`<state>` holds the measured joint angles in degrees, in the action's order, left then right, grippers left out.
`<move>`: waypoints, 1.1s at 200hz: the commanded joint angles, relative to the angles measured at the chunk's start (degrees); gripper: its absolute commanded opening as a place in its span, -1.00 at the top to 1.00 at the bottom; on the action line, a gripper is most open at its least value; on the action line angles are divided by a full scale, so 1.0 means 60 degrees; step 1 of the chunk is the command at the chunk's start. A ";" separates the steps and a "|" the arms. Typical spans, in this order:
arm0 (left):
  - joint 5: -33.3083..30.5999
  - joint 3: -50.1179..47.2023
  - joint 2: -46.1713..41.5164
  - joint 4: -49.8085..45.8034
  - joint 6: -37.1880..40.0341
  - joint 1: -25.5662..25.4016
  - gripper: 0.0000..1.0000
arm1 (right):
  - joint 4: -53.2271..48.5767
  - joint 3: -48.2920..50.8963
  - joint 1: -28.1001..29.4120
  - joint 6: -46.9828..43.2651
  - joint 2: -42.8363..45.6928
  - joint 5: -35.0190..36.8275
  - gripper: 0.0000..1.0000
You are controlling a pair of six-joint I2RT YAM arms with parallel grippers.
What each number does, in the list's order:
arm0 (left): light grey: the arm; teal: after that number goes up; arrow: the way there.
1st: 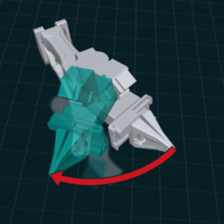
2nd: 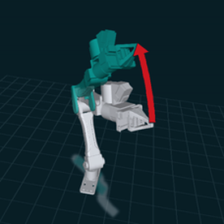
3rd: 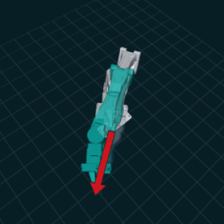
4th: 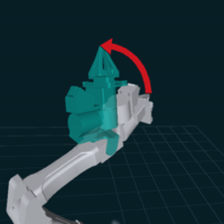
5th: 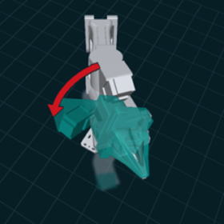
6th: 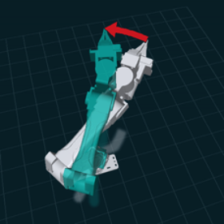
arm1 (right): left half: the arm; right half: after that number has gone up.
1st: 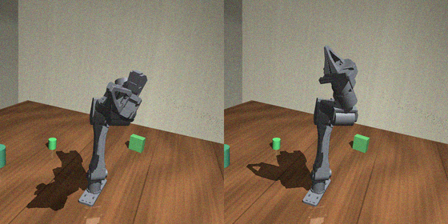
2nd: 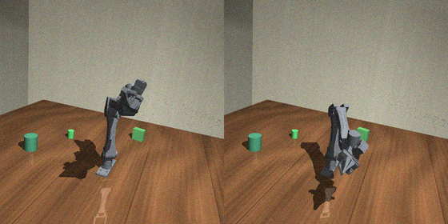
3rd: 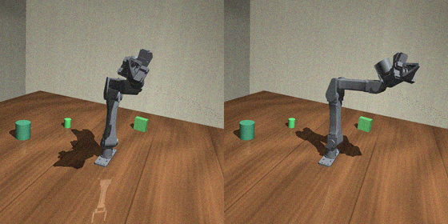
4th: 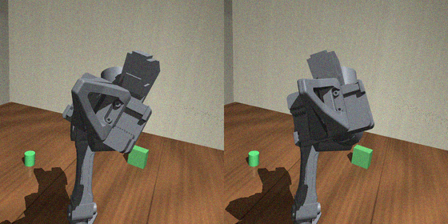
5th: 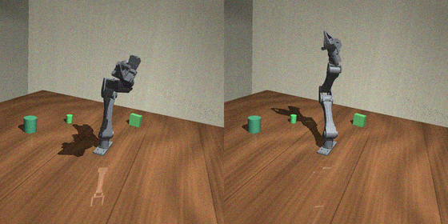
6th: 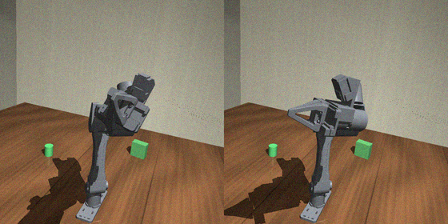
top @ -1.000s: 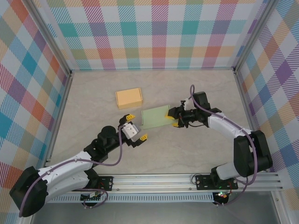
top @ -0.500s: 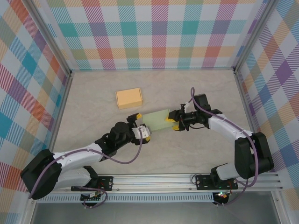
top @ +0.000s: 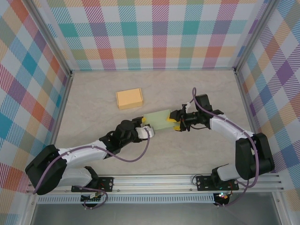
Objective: Fold the paper box
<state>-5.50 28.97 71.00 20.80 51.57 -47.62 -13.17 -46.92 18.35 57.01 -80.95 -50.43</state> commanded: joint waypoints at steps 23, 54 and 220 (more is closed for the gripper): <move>0.0273 0.0574 -0.0354 -0.0998 -0.0310 -0.0077 -0.03 | -0.0197 0.0133 0.0003 -0.0229 -0.0300 -0.0228 0.03; 0.0677 0.0879 -0.0514 -0.2044 -0.0566 -0.0078 0.06 | -0.0457 0.0060 -0.0035 -0.0482 -0.0366 0.0002 -0.24; 0.4838 0.3258 0.2058 -0.6366 -0.1547 0.1612 0.00 | -0.3383 -0.0192 -0.0982 -0.5534 0.4002 0.4081 -0.70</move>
<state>19.07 46.37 80.09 -14.79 42.81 -39.40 -32.75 -49.45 10.79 32.01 -59.90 -28.77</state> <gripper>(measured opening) 0.497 0.886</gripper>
